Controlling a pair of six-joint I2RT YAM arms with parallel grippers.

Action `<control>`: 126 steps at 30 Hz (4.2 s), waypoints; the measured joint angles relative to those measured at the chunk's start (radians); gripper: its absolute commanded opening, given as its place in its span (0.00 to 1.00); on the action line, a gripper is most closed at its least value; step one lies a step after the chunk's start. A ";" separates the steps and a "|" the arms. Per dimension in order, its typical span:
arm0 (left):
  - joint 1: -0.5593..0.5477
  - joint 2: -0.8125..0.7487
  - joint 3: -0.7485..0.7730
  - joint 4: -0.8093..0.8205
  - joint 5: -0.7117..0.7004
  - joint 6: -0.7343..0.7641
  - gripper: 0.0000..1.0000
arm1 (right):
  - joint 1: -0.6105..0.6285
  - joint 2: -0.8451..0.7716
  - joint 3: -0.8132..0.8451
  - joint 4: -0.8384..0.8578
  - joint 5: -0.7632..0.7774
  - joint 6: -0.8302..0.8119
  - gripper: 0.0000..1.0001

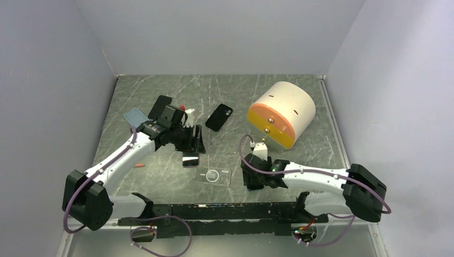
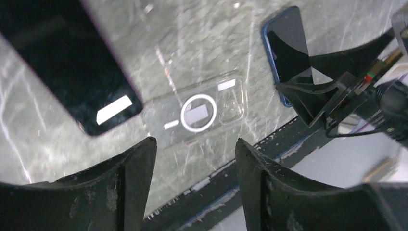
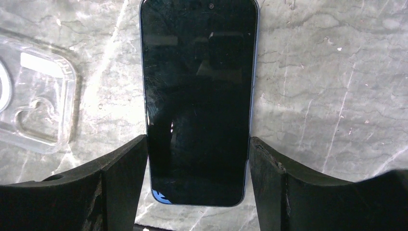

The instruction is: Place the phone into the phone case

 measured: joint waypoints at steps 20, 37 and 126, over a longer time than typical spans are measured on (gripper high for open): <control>-0.293 0.360 0.023 0.183 -0.081 0.345 0.63 | 0.002 -0.290 -0.105 -0.001 -0.037 0.037 0.36; -0.317 0.410 0.002 0.245 -0.131 0.403 0.60 | 0.002 -0.323 -0.122 -0.005 -0.045 0.056 0.35; -0.171 0.185 -0.273 0.384 -0.088 -0.531 0.45 | 0.037 0.055 0.090 0.188 -0.048 0.147 0.96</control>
